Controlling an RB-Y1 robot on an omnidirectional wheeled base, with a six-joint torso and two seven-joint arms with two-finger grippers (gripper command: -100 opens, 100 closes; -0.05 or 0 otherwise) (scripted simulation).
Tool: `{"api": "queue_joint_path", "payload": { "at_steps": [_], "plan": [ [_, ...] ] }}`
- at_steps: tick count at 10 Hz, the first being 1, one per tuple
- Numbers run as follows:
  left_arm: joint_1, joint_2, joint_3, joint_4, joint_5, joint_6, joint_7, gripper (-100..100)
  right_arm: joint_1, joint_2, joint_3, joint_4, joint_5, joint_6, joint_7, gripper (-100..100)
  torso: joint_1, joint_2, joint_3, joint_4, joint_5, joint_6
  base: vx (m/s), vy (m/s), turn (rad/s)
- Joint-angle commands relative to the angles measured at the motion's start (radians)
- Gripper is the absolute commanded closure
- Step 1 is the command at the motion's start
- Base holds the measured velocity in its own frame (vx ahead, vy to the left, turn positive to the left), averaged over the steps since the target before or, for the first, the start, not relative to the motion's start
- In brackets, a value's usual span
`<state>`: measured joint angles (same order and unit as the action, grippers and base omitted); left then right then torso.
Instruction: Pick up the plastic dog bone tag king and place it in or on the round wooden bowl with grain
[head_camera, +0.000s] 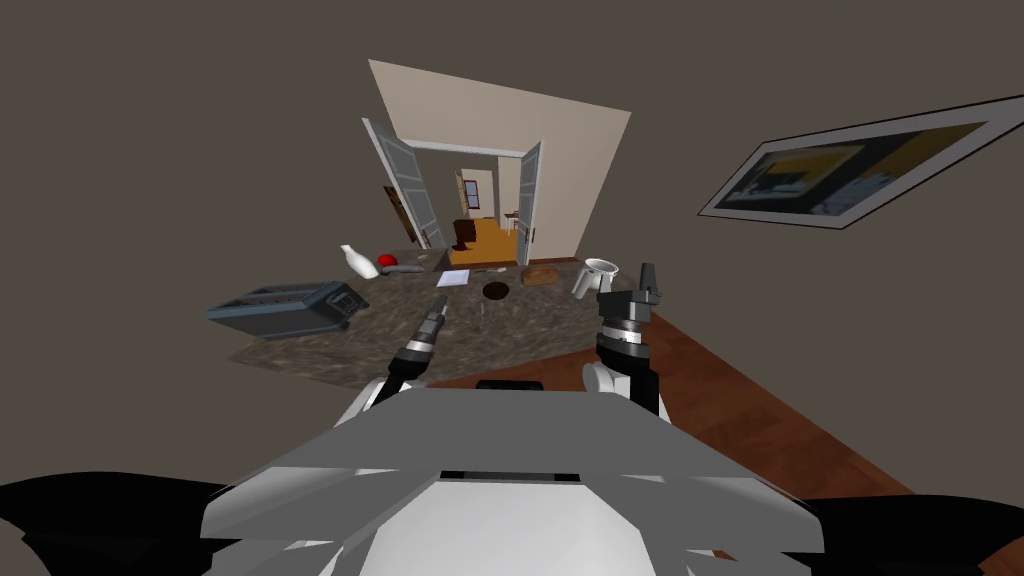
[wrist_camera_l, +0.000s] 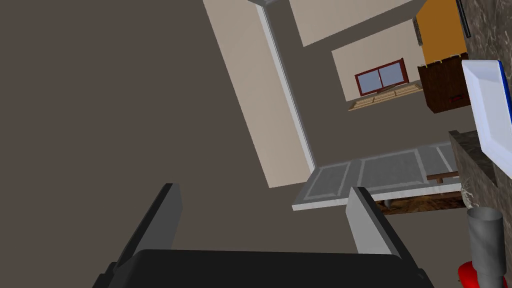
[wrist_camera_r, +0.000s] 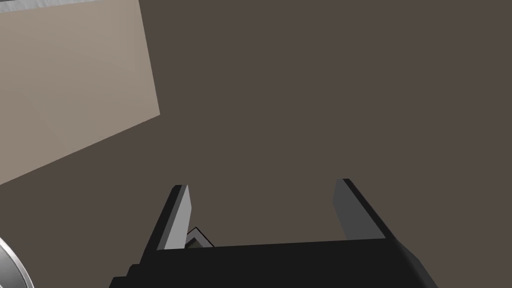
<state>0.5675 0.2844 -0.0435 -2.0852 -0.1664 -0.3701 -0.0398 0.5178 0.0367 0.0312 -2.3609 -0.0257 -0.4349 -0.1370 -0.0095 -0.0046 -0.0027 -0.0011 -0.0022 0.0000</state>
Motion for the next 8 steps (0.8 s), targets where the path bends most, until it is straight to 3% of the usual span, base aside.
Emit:
{"api": "queue_joint_path", "payload": {
  "at_steps": [1, 4, 5, 6, 8],
  "plan": [
    [-0.002, 0.033, 0.002, 0.018, -0.011, 0.042, -0.008, -100, 0.000, 0.000, 0.000, 0.000, 0.000, 0.000, 0.000, 0, 0.000, 0.000, 0.000, 0.000, 0.000, 0.000, 0.055, -0.136, -0.025],
    [0.006, 0.092, 0.007, 0.054, -0.028, 0.096, -0.022, -100, 0.000, 0.000, 0.000, 0.000, 0.000, 0.000, 0.000, 0, 0.002, 0.001, 0.000, 0.000, 0.000, 0.000, 0.056, -0.114, -0.025],
    [0.011, 0.131, 0.011, 0.077, -0.038, 0.131, -0.030, -100, 0.000, 0.000, 0.000, 0.000, 0.000, 0.000, 0.000, 0, 0.003, 0.001, 0.001, 0.000, 0.000, 0.000, 0.068, -0.142, -0.051],
    [0.011, 0.131, 0.011, 0.077, -0.038, 0.131, -0.030, -100, 0.000, 0.000, 0.000, 0.000, 0.000, 0.000, 0.000, 0, 0.001, 0.001, 0.000, 0.000, 0.000, 0.000, 0.072, -0.115, -0.011],
    [0.015, 0.173, 0.014, 0.099, -0.048, 0.164, -0.039, -100, 0.000, 0.000, 0.000, 0.000, 0.000, 0.000, 0.000, 0, 0.003, 0.001, 0.000, 0.000, 0.001, 0.000, 0.056, -0.086, -0.018]
  ]
}}
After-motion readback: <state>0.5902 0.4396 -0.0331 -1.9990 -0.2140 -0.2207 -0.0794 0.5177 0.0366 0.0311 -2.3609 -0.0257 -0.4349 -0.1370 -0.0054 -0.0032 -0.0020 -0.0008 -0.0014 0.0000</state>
